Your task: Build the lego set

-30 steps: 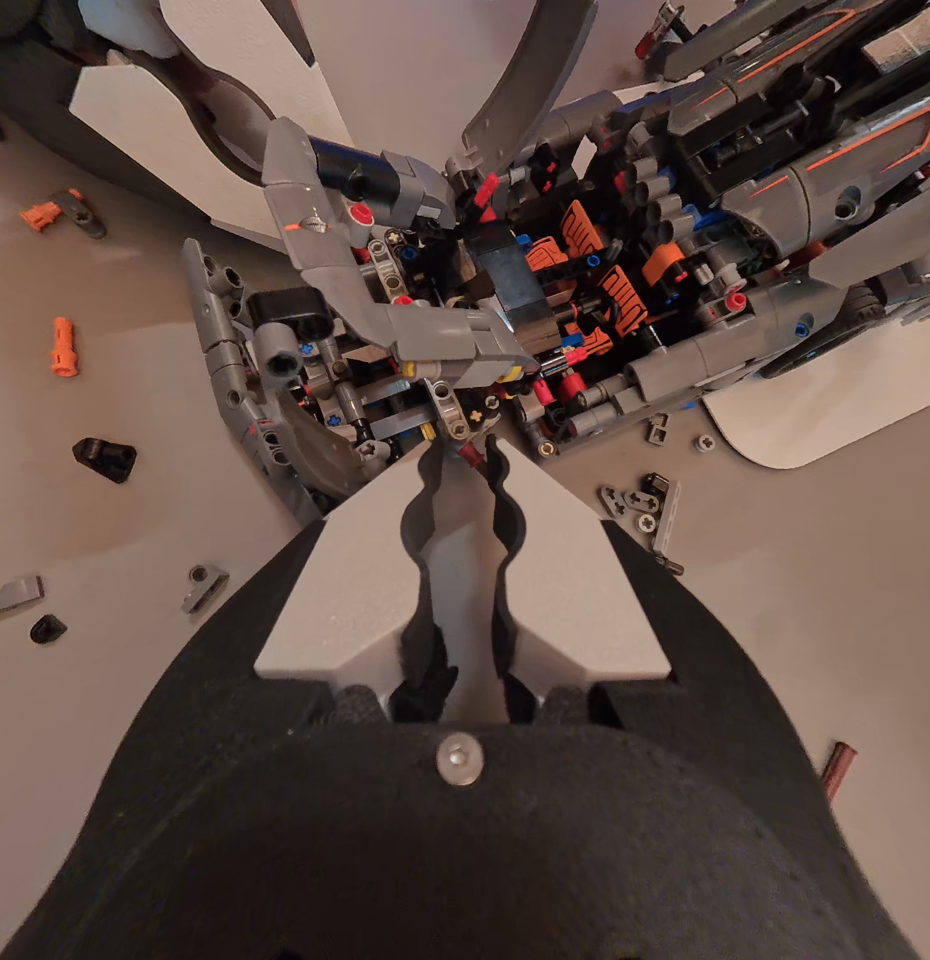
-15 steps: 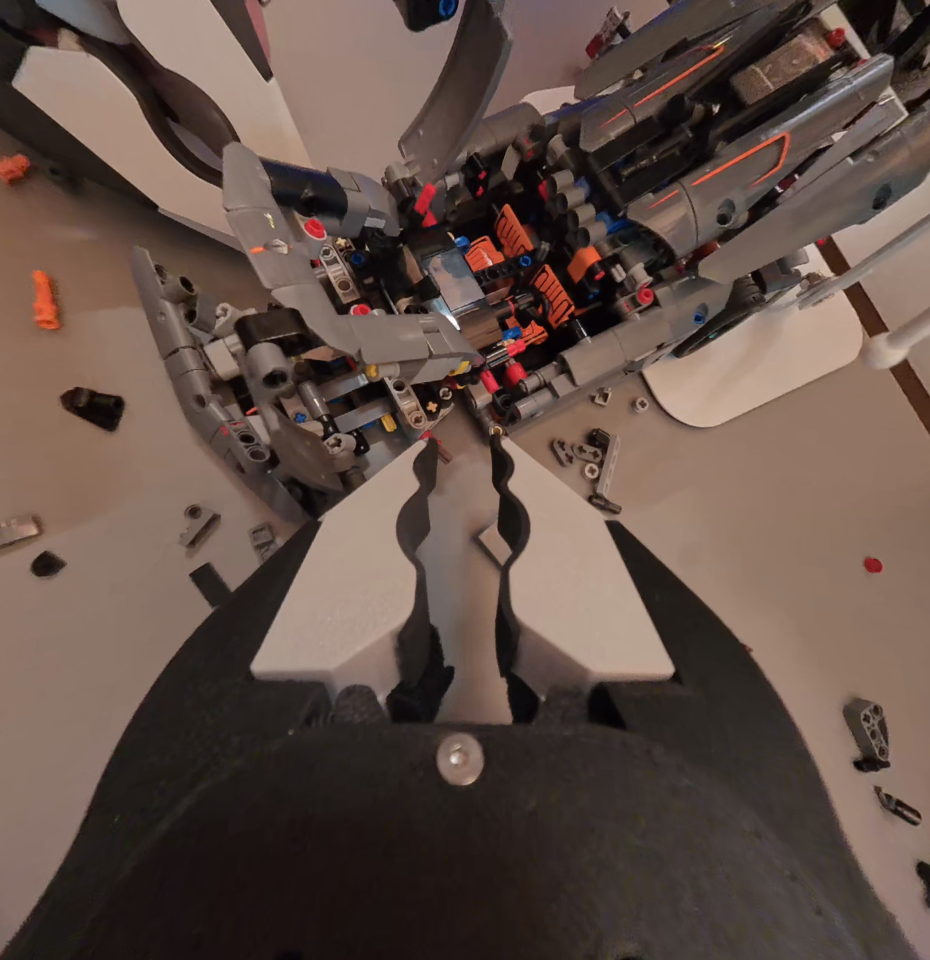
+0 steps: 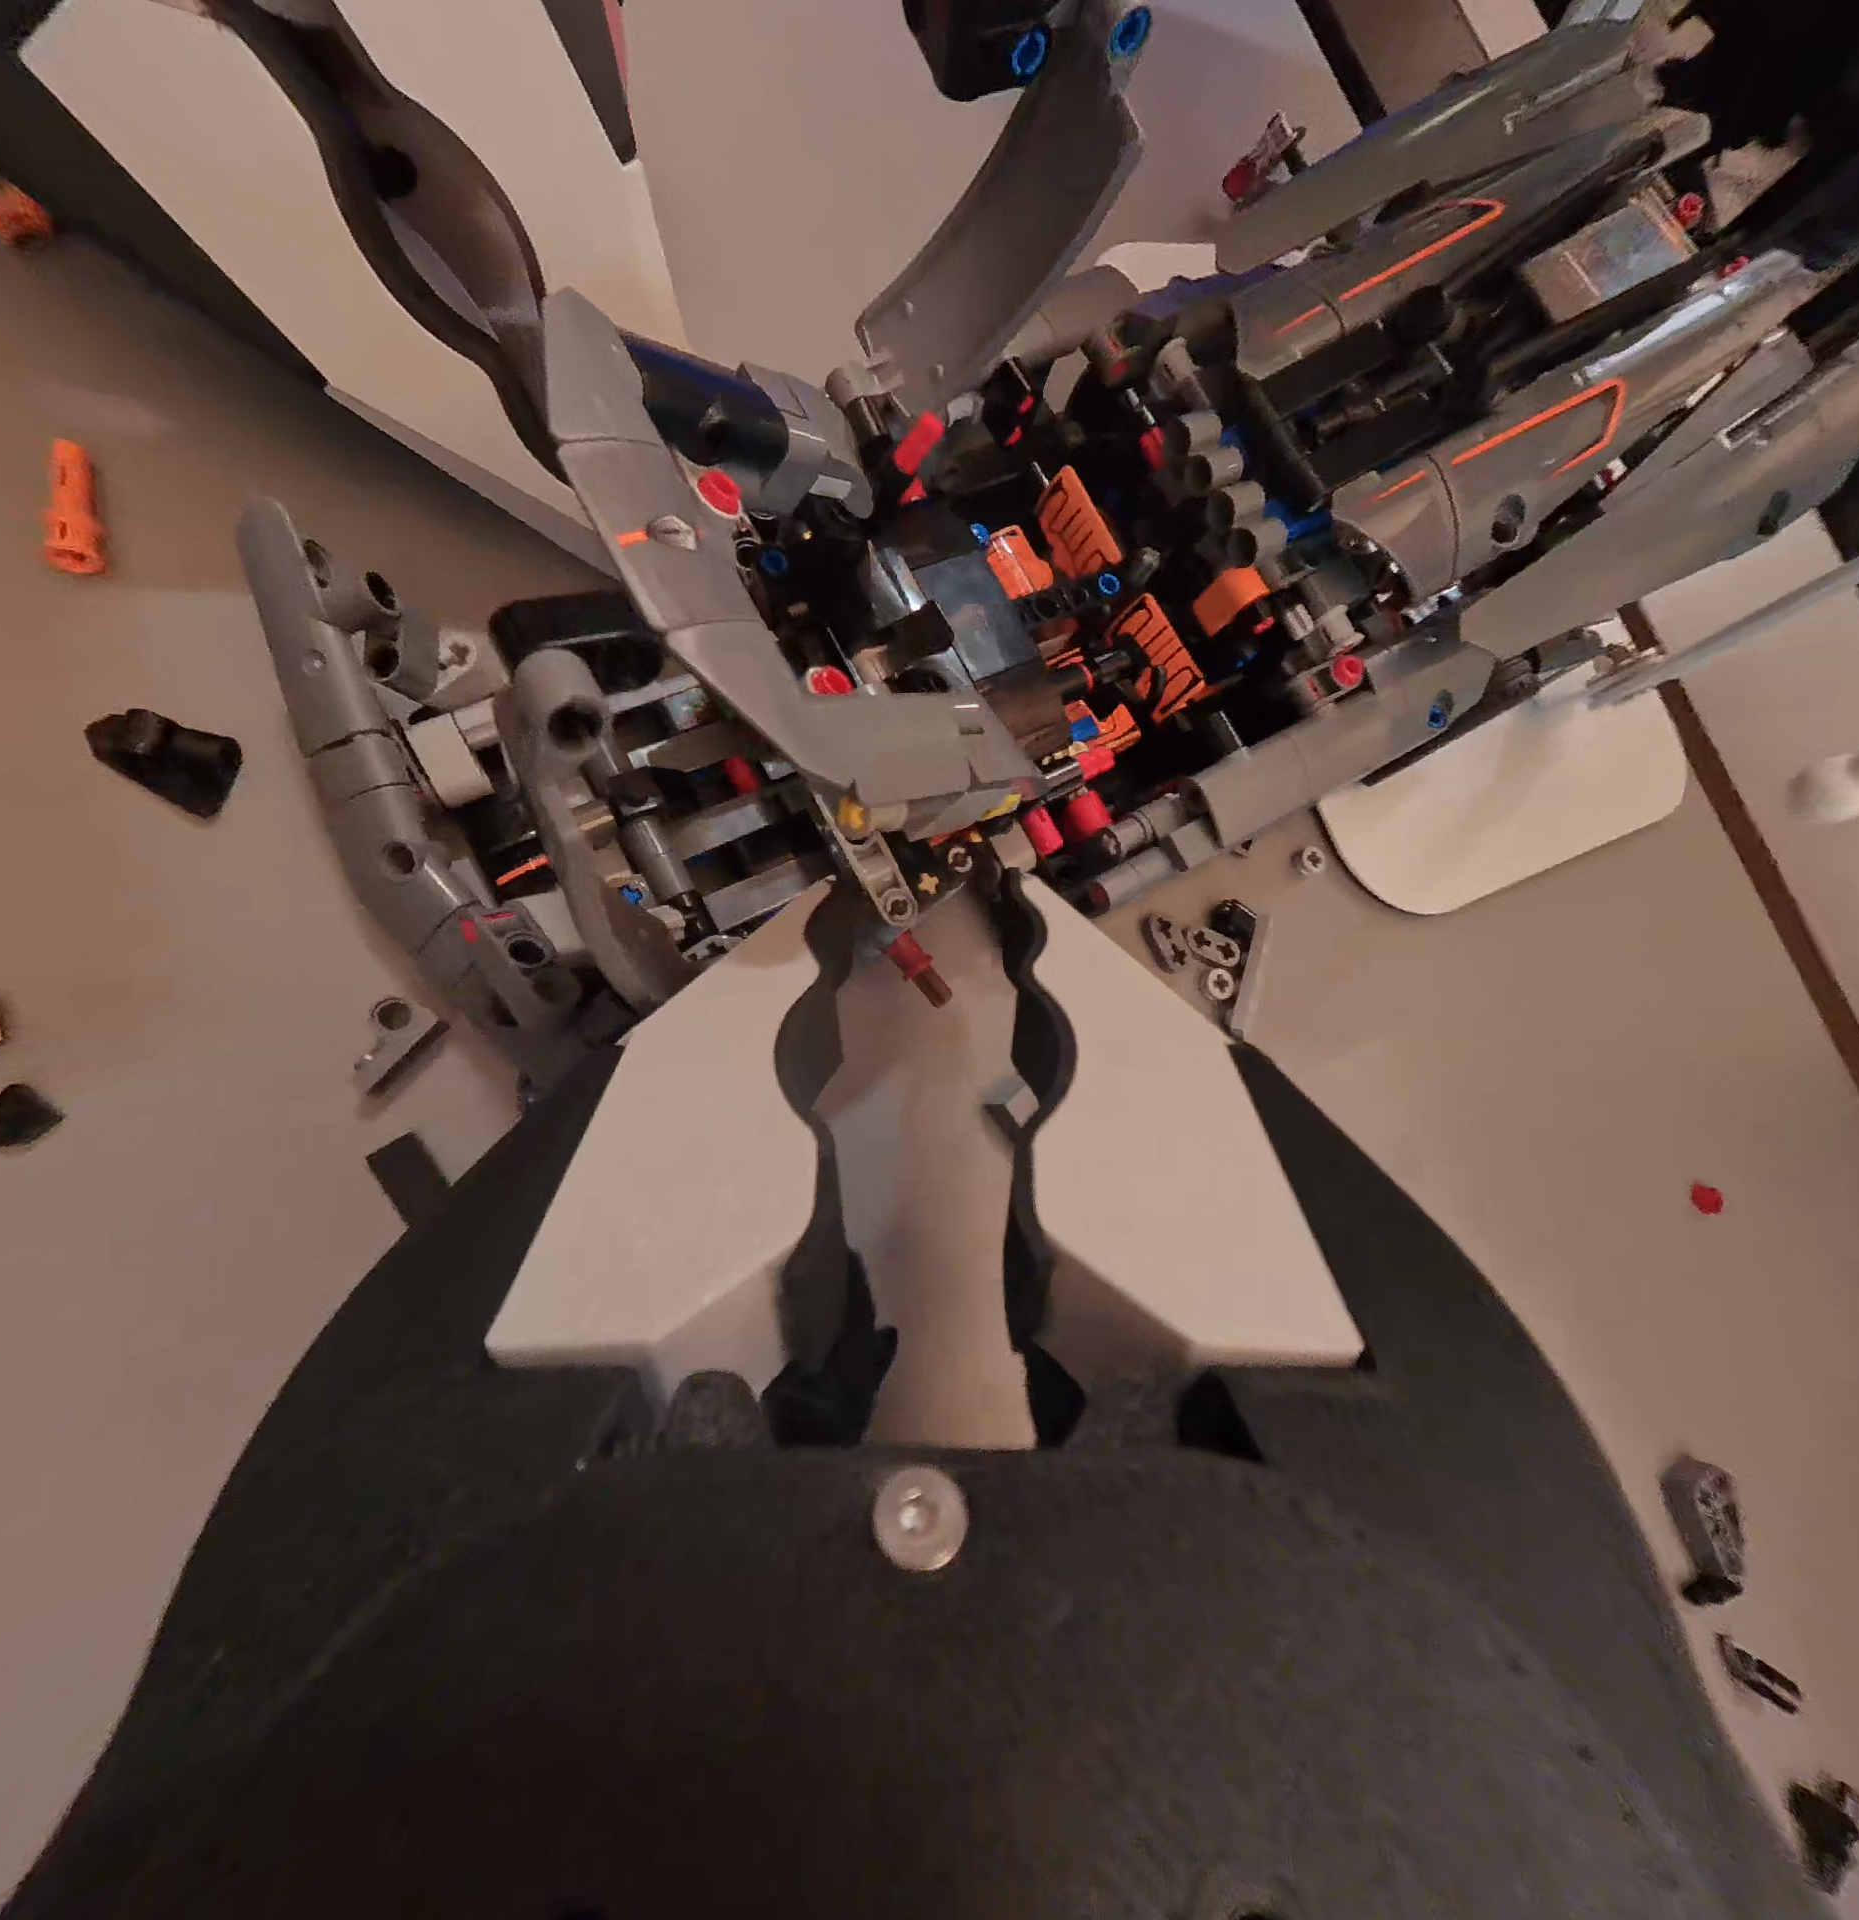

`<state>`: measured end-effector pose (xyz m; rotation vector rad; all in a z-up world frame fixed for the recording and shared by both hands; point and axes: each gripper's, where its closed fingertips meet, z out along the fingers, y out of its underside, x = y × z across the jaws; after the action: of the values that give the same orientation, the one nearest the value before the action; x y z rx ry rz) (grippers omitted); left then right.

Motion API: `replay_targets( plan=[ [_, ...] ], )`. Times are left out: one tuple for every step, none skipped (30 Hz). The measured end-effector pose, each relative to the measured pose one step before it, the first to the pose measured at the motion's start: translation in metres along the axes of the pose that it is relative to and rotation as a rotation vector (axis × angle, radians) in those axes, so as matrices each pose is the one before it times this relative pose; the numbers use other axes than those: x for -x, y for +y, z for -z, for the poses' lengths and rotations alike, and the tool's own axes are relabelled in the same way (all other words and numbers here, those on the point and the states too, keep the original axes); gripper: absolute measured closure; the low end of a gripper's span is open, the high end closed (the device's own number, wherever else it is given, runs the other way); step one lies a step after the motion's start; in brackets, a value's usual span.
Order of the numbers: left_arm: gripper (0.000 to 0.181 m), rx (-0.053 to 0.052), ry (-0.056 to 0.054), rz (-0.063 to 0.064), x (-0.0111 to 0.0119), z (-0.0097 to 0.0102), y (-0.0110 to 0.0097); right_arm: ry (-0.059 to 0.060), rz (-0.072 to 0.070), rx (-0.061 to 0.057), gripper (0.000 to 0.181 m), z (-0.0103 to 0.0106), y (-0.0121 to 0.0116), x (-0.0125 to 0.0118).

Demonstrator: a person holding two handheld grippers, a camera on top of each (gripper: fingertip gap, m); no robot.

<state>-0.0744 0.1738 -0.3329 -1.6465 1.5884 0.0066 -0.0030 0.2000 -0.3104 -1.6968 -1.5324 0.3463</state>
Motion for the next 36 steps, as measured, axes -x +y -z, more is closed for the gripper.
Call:
replay_targets(
  plan=[
    [0.178,-0.004,0.0013,0.0028,0.0,0.0,-0.00023,0.0136,0.0214,0.0051,0.158,0.00007,0.00005,0.00035],
    [0.178,-0.0029,0.0015,0.005,-0.00001,0.0001,-0.00025,0.0104,0.0316,0.0043,0.163,0.00024,0.00005,0.00175],
    [0.178,-0.0012,0.0011,0.004,-0.0001,-0.0003,-0.00011,0.0168,0.0289,0.0031,0.163,0.00033,-0.00038,0.00055],
    [0.178,-0.0023,0.0002,0.0019,-0.00022,-0.00019,-0.00005,0.0221,0.0187,0.009,0.16,0.00046,-0.00045,-0.00111],
    [0.178,-0.0027,0.001,0.0015,0.00003,0.0001,-0.00014,0.0209,0.0142,0.0092,0.159,0.00034,-0.0004,-0.0011],
    [0.178,-0.001,0.0009,0.0013,-0.00007,0.00016,-0.00009,0.0121,0.0091,0.0015,0.161,-0.00001,-0.00084,0.00041],
    [0.178,0.0029,-0.0027,-0.0013,0.00033,-0.00016,0.00056,0.012,0.0079,-0.001,0.161,0.0001,-0.00078,0.00044],
    [0.178,0.0012,-0.002,-0.0016,0.00031,0.00001,0.00036,0.0213,0.0142,-0.0032,0.159,0.00051,-0.00068,-0.00103],
    [0.178,-0.0024,0.0016,0.0021,0.00001,0.00008,-0.00023,0.0157,0.0114,-0.0071,0.16,0.00078,-0.00063,-0.00069],
    [0.178,-0.0018,0.0021,0.0028,-0.00017,-0.00013,0.00003,-0.001,0.0045,-0.0052,0.165,0.00017,-0.00035,0.00138],
    [0.178,-0.0029,0.0013,0.0013,-0.00011,-0.00004,-0.00006,0.0,0.0112,-0.0012,0.167,0.00014,-0.00049,0.00126],
    [0.178,-0.0028,0.0009,-0.0002,-0.00002,0.00002,-0.00006,0.007,0.0172,-0.0005,0.167,0.0002,-0.00055,0.00042],
    [0.178,-0.0025,-0.0002,-0.0015,0.00006,-0.00002,-0.00006,-0.0017,0.0131,-0.0036,0.175,0.00015,-0.00053,0.00171],
    [0.178,-0.0015,-0.0002,-0.001,-0.00001,-0.00006,-0.00009,0.0001,0.0133,-0.0039,0.177,-0.00002,-0.00022,0.00141],
    [0.178,0.0004,-0.0018,-0.0015,0.00005,-0.0001,-0.00002,0.0043,0.0108,0.002,0.176,-0.00004,0.00008,0.00014],
    [0.178,0.0009,-0.0015,-0.0024,0.00012,0.0,-0.00001,0.0007,0.0043,0.0023,0.176,-0.00006,-0.00008,-0.00002],
    [0.178,-0.0001,-0.0009,0.0,0.00018,-0.00007,0.00014,0.0029,-0.0008,-0.0014,0.174,-0.00001,-0.00005,-0.00059],
    [0.178,-0.0008,0.0,0.0023,0.00008,-0.00004,-0.00005,0.0024,0.0019,-0.0019,0.173,0.00018,-0.00002,-0.00058],
    [0.178,-0.0014,-0.0017,-0.0016,0.00019,0.00014,-0.00044,-0.001,0.0056,-0.0015,0.173,0.00031,0.00011,-0.00017],
    [0.178,0.0001,-0.0001,-0.0037,-0.0004,-0.00018,-0.00029,0.0,0.0046,-0.0014,0.17,0.00059,0.00019,-0.00075],
    [0.178,-0.0026,-0.0008,-0.0017,-0.00016,-0.00013,-0.00066,-0.017,-0.0107,-0.0019,0.172,0.00068,0.00057,0.00071],
    [0.178,0.001,-0.0017,0.0035,0.00019,0.0,-0.00048,-0.0275,-0.0261,-0.0009,0.172,0.0001,0.00115,0.00133],
    [0.178,0.0023,-0.0021,-0.0004,0.00007,-0.00022,-0.00035,-0.0211,-0.0166,-0.0002,0.172,-0.00059,0.00106,0.00029],
    [0.178,0.001,-0.0032,-0.0057,0.00013,-0.00036,-0.00013,-0.0145,-0.0002,0.0014,0.17,-0.00017,0.00076,-0.00045],
    [0.178,-0.0015,-0.0036,-0.0036,0.00029,0.00014,-0.00074,-0.0166,0.0038,0.0041,0.172,0.00017,0.00061,0.00017],
    [0.178,-0.0018,-0.0045,0.0013,0.0005,0.00046,-0.00123,-0.0179,-0.0078,0.003,0.172,-0.00019,0.00051,0.00065],
    [0.178,0.0046,0.0006,0.0027,-0.0003,-0.00014,-0.00026,-0.011,-0.0111,-0.0021,0.171,-0.00047,-0.0001,0.00003],
    [0.178,0.0034,0.0016,0.0014,-0.00031,-0.00051,0.00034,0.0007,-0.0017,-0.002,0.166,-0.00013,-0.00007,-0.00117],
    [0.178,-0.0037,0.0003,0.0015,0.00033,0.00045,-0.0005,-0.0008,0.006,0.0013,0.167,0.00015,-0.00003,-0.00039],
    [0.178,-0.0019,0.0033,0.0096,0.00027,0.00046,-0.00042,-0.0008,0.0085,0.0037,0.166,-0.00027,-0.00003,-0.00004],
    [0.178,0.0023,0.0074,0.0109,-0.00055,-0.00048,0.00039,0.0054,0.0079,0.0052,0.166,-0.00056,-0.00008,-0.00041],
    [0.178,-0.0029,0.0017,0.0029,0.0,-0.00003,-0.00016,0.001,0.0081,0.0046,0.17,-0.00045,-0.00009,0.00071],
    [0.178,-0.0033,-0.0002,0.002,0.00011,0.00029,-0.00039,0.0012,0.0107,0.0047,0.17,0.00016,-0.00016,0.00076],
    [0.178,0.0006,0.0021,0.0057,-0.00008,0.00003,-0.00008,0.0017,0.0081,0.001,0.171,0.00006,0.00001,0.00019],
    [0.178,0.0003,0.0022,0.0042,-0.00006,-0.00024,0.00006,-0.0077,-0.0043,-0.0023,0.17,-0.00042,-0.00001,0.0],
    [0.178,-0.0012,-0.0004,0.0004,0.00023,0.00004,-0.00019,-0.0137,-0.0078,0.0018,0.167,-0.00035,0.00047,-0.00042]
  ],
)
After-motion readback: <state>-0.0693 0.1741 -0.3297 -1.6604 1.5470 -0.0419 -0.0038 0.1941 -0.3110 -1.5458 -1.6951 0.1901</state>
